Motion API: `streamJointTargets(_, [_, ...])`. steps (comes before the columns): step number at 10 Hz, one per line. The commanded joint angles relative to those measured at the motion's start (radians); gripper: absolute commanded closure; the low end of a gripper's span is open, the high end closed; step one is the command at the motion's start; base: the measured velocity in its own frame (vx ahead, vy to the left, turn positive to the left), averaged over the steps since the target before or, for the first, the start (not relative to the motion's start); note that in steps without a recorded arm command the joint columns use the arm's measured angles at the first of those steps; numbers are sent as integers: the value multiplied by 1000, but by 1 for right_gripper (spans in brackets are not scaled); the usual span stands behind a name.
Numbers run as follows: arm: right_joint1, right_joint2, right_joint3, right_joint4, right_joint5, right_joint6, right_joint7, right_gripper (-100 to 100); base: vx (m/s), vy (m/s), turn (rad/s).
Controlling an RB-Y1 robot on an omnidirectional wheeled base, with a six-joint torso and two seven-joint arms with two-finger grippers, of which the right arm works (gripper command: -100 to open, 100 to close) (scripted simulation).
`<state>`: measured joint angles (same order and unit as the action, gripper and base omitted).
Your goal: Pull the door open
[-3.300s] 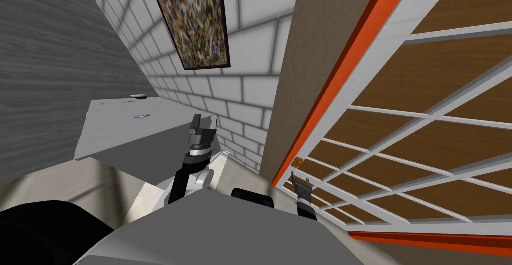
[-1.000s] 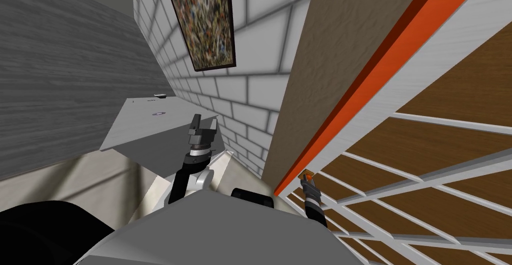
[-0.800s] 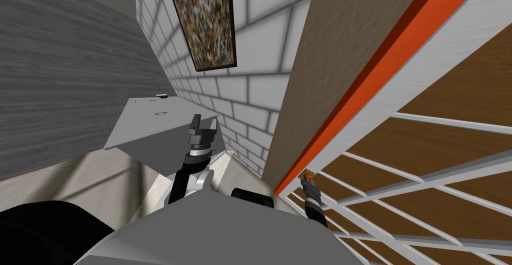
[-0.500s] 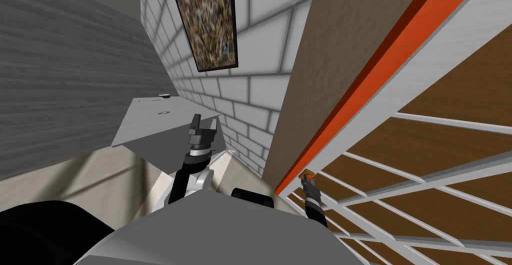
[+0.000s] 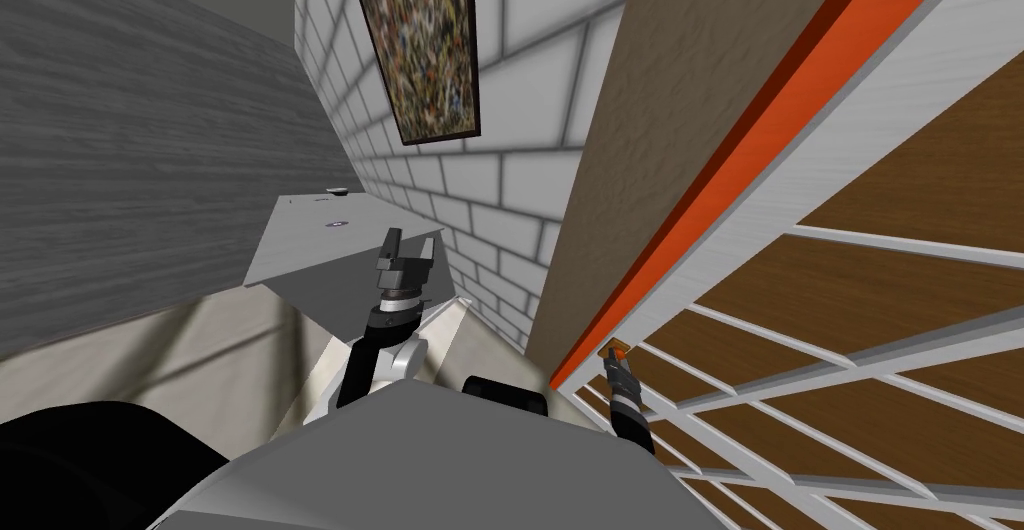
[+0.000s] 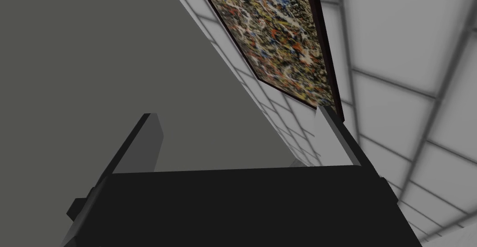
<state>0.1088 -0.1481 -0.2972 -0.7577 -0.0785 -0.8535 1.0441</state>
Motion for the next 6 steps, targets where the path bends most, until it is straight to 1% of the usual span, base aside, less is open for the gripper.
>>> streamJointTargets(1, [-5,-1,1,10,-6,-1,-50,100,-36,-4,53])
streamJointTargets(2, [-5,-1,1,10,-6,-1,-62,100,-28,-5,24])
streamJointTargets(3, [-8,-3,0,15,-11,-2,-99,100,-27,-4,37])
streamJointTargets(4, [-11,-5,0,20,-15,-3,-124,100,-38,-5,53])
streamJointTargets(5, [-11,-5,0,20,-15,-3,-137,100,-31,-1,27])
streamJointTargets(6, [-15,-6,0,25,-19,-5,-174,100,-29,3,38])
